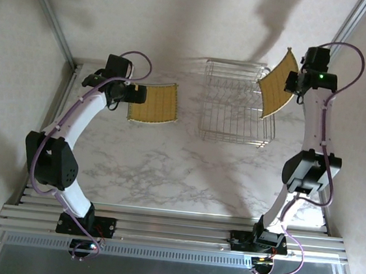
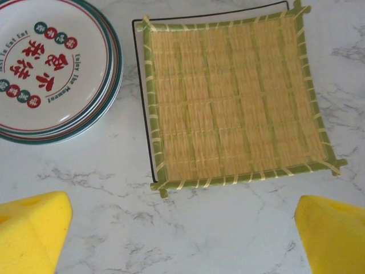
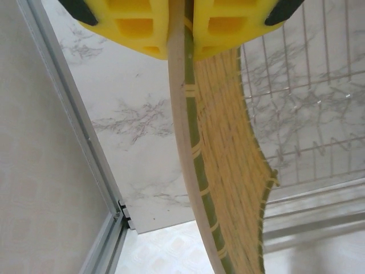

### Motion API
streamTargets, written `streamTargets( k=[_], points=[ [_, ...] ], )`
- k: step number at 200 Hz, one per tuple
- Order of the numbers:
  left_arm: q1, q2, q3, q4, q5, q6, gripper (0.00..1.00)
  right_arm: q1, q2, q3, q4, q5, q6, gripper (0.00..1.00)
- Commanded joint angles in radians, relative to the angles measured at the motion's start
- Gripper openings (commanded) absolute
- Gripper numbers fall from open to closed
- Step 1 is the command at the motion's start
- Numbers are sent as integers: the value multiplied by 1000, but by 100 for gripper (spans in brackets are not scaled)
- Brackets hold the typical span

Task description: Unload the plates from the dish rack

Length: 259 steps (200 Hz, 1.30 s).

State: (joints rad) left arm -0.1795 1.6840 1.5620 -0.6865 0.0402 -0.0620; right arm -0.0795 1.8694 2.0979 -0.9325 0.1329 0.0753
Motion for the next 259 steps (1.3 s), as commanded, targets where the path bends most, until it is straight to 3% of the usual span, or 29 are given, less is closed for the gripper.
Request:
streamTargets(
  k=[1,51,84,112,138,173,210,259],
  points=[
    [8,-21,-23,-26,-47,-36,100,24,-124,-38,35,-25,27,0],
    [-11,-68,-84,-17,-64,-62,99,47,-370,-261,69,-159,91,0],
    [-55,-126,-107,-8,-55,-79,100,46,-561,-532,208,-458,238,0],
    [-101,-151,-99,-4,-41,-94,99,47,-692,-783,473,-732,453,0],
    [-137,-165,-101,15,-17,-111,100,47,-758,-940,693,-891,620,0],
    [-155,-189,-123,72,64,-136,99,47,-806,-1077,875,-985,752,0],
    [-155,-208,-138,161,197,-160,99,50,-787,-1236,1206,-1059,951,0],
    [-152,-241,-189,360,464,-228,100,56,-758,-1248,1242,-1062,951,0]
  ],
)
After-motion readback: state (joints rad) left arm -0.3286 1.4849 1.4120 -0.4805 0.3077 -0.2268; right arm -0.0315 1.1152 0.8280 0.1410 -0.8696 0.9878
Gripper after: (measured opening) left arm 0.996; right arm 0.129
